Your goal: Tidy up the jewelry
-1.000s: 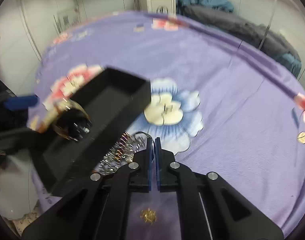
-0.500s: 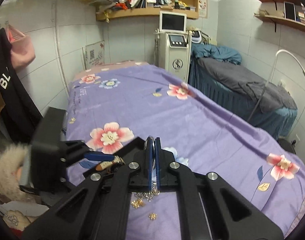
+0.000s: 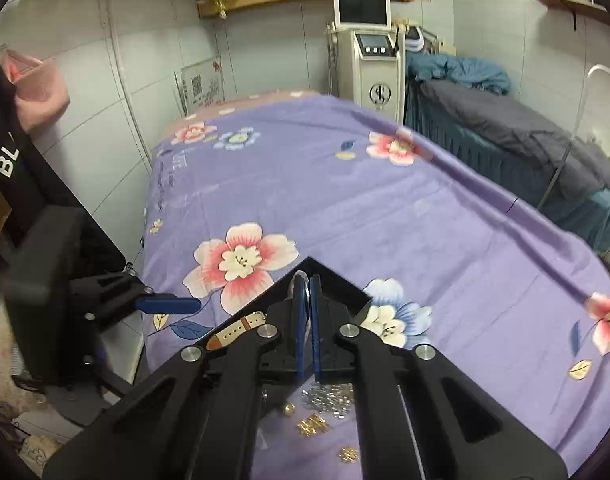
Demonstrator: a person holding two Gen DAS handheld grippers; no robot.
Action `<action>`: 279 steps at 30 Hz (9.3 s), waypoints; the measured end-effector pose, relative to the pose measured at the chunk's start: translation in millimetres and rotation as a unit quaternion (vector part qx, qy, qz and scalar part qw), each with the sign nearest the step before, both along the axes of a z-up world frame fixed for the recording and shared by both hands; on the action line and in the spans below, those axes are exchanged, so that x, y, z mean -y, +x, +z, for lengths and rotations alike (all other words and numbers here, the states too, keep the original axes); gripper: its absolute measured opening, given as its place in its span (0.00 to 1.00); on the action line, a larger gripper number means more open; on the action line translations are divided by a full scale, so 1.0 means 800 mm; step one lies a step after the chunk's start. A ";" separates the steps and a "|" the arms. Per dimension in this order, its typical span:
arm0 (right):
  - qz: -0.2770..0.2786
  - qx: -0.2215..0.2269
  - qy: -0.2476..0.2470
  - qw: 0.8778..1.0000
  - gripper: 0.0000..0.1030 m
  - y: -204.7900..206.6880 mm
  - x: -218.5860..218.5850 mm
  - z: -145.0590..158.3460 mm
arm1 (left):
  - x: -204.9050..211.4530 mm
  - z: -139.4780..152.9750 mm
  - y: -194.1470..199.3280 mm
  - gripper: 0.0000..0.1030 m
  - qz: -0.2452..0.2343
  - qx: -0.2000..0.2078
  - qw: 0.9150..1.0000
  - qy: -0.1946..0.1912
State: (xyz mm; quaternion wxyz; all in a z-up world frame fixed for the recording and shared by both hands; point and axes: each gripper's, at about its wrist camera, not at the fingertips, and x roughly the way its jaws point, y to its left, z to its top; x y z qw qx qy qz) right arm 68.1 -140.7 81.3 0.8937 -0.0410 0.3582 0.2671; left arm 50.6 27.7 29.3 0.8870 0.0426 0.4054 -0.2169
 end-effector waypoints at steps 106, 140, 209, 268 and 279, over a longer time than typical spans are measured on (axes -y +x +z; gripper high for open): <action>0.006 -0.055 -0.009 0.998 0.18 -0.044 -0.009 -0.095 | 0.015 -0.019 -0.007 0.18 -0.047 -0.022 0.998 0.019; -0.086 -0.085 -0.019 0.992 0.61 -0.071 0.090 -0.140 | 0.042 -0.015 -0.040 0.90 -0.064 0.015 0.997 0.031; -0.049 -0.094 -0.017 0.994 0.24 -0.077 0.081 -0.144 | 0.114 -0.024 -0.008 0.00 -0.374 -0.034 0.910 0.176; -0.095 -0.090 -0.027 0.991 0.48 -0.025 0.077 -0.156 | 0.019 -0.073 0.015 0.29 -0.071 -0.039 0.995 0.059; -0.060 -0.083 -0.092 0.990 0.41 -0.012 0.056 -0.169 | 0.065 -0.083 -0.004 0.33 -0.094 -0.032 0.993 0.056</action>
